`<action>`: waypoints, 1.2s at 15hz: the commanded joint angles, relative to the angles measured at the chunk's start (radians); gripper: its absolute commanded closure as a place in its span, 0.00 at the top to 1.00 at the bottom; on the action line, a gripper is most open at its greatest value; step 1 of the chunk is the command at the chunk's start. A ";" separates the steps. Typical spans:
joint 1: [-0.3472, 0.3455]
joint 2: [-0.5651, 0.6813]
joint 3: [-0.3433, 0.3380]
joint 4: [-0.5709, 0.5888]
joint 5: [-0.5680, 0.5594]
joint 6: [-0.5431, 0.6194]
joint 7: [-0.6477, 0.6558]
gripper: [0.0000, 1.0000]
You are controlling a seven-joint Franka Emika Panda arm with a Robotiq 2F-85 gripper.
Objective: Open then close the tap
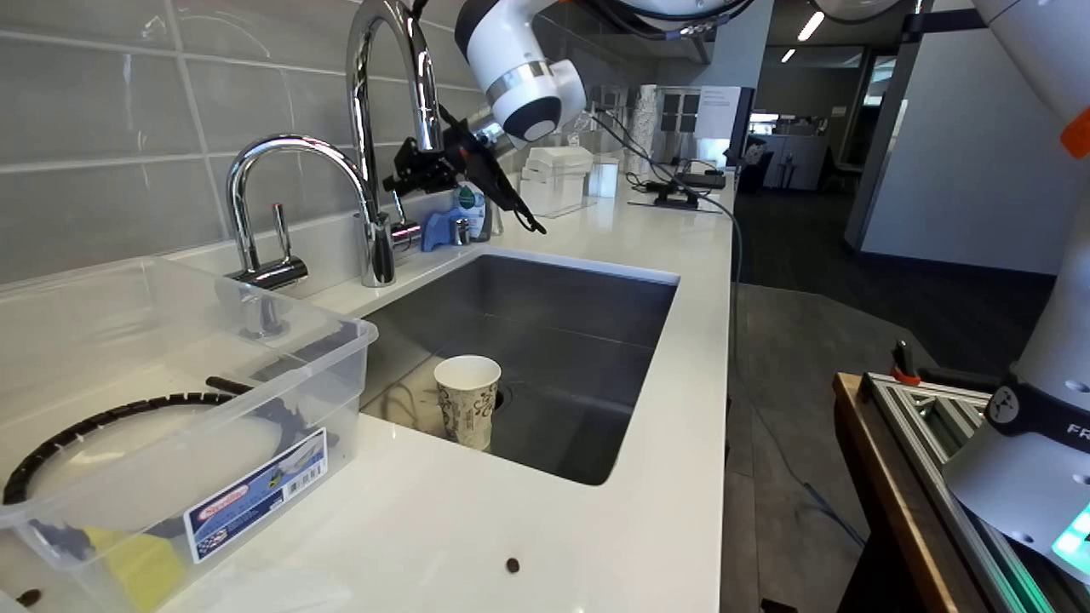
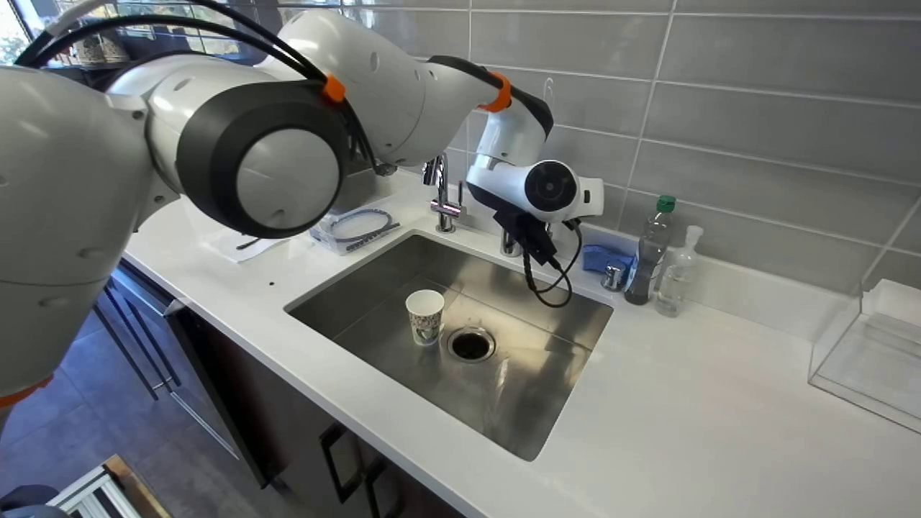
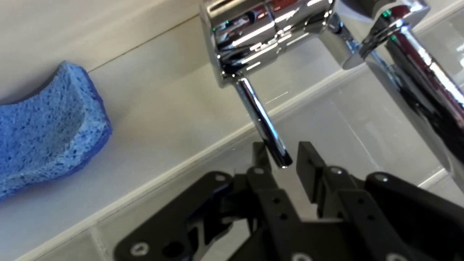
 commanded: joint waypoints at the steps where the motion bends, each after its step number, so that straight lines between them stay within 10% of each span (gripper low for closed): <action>1: -0.011 -0.017 0.004 -0.020 -0.006 -0.032 -0.041 0.18; 18: -0.018 -0.035 -0.015 -0.050 -0.020 -0.026 -0.078 0.12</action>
